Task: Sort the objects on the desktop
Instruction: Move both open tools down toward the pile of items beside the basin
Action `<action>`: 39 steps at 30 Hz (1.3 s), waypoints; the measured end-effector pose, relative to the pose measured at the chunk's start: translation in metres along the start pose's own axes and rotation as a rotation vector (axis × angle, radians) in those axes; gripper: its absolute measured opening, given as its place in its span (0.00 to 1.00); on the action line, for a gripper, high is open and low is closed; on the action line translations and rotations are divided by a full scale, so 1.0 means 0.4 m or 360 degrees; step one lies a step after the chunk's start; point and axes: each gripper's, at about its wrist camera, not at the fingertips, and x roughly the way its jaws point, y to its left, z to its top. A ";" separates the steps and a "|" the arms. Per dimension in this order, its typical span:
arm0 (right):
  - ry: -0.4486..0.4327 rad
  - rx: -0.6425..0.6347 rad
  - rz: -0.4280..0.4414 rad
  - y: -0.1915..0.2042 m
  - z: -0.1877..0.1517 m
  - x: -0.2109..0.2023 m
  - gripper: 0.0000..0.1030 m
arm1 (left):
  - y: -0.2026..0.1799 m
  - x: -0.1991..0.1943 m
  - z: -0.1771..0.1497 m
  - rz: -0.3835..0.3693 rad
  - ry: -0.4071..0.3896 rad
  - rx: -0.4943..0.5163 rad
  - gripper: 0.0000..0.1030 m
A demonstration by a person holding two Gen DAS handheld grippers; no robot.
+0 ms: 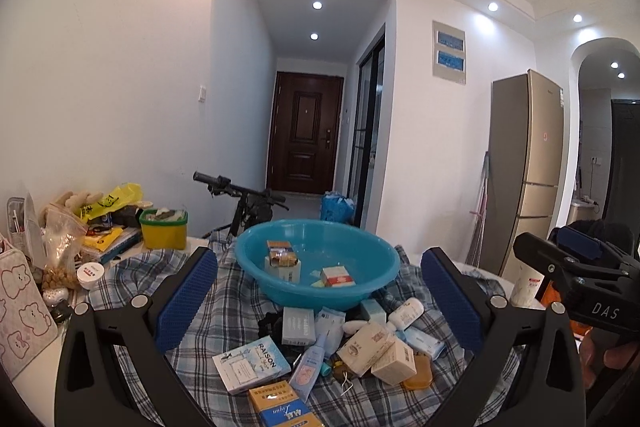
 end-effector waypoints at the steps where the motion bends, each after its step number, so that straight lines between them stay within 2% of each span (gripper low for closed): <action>1: 0.0030 0.0000 -0.0005 -0.001 -0.011 0.012 1.00 | 0.002 0.018 -0.016 0.0003 0.0050 0.0002 1.00; 5: 0.0109 -0.0003 -0.0026 -0.006 -0.060 0.043 1.00 | 0.024 0.062 -0.094 0.0001 0.0246 -0.0012 1.00; 9: 0.0277 0.0025 -0.0013 -0.009 -0.136 0.088 1.00 | 0.042 0.101 -0.178 0.0099 0.0418 -0.0005 1.00; 12: 0.0389 0.0037 0.0036 -0.009 -0.177 0.113 1.00 | 0.044 0.130 -0.229 0.0076 0.0546 -0.0005 1.00; 16: 0.0478 -0.0022 0.0052 0.007 -0.218 0.129 1.00 | 0.027 0.162 -0.273 0.0061 0.0649 0.0034 1.00; 22: 0.0530 -0.0037 0.0053 0.008 -0.238 0.145 1.00 | 0.016 0.192 -0.301 0.0083 0.0733 0.0044 1.00; 33: 0.0573 -0.0025 0.0048 0.004 -0.254 0.160 1.00 | 0.032 0.217 -0.326 0.0141 0.0777 0.0046 1.00; 35: 0.0580 -0.0021 0.0047 0.003 -0.257 0.164 1.00 | 0.031 0.228 -0.337 0.0189 0.0752 0.0076 1.00; 37: 0.0591 -0.0017 0.0041 0.002 -0.261 0.169 1.00 | 0.036 0.249 -0.351 0.0283 0.0780 0.0126 1.00; 39: 0.0609 -0.0026 0.0034 0.004 -0.268 0.175 1.00 | 0.050 0.266 -0.359 0.0260 0.0838 0.0083 1.00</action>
